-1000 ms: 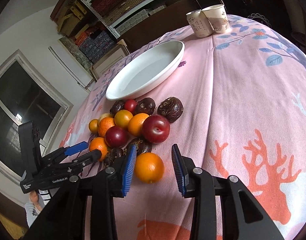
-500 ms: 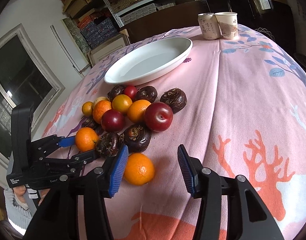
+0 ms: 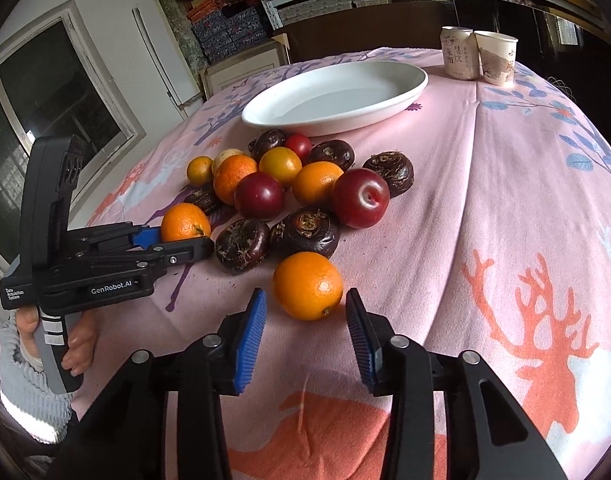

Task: Organize fruits
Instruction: 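Grasp a large orange from the pile with the left gripper, then carry both oranges over the white plate and open both grippers to release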

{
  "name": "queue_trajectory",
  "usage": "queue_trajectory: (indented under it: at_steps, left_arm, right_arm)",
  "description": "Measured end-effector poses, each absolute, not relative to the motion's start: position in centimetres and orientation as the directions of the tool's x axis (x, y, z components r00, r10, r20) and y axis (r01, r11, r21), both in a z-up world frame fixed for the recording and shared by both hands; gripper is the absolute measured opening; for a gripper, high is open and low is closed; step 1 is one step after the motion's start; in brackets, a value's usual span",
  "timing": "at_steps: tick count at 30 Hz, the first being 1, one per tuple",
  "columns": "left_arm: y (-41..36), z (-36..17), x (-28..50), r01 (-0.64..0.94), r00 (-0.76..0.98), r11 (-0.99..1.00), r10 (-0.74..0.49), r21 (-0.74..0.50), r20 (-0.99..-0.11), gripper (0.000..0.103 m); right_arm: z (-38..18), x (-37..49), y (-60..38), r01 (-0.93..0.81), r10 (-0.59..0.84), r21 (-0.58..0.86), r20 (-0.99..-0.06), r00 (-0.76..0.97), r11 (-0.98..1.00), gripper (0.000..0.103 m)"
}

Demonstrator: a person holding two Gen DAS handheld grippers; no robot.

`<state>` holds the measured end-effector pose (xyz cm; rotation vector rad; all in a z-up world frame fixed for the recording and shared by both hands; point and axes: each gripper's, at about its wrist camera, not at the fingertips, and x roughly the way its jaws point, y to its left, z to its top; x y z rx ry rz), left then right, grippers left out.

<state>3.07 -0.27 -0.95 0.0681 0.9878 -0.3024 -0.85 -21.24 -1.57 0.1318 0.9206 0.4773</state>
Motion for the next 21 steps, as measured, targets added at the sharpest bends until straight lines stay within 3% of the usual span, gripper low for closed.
queue_trajectory:
  at_steps: [7,13,21]
  left_arm:
    - [-0.5,-0.5,2.9,0.296,0.523,0.951,-0.237,-0.086,-0.819,0.040]
    - [0.3,3.1,3.2,0.295,0.577,0.949,-0.271,-0.113,-0.771,0.040]
    - [0.4,6.4,11.5,0.238,0.617,0.964,-0.247,-0.122,-0.747,0.040]
  right_arm:
    - [-1.9,-0.1,-21.6,-0.318,0.489,0.374,-0.716,0.498,0.871,0.037]
    - [0.2,0.1,-23.0,-0.301,0.512,0.416,-0.659,0.551,0.858,0.037]
    - [4.5,8.5,-21.9,-0.222,0.417,0.367,-0.627,0.658,0.903,0.037]
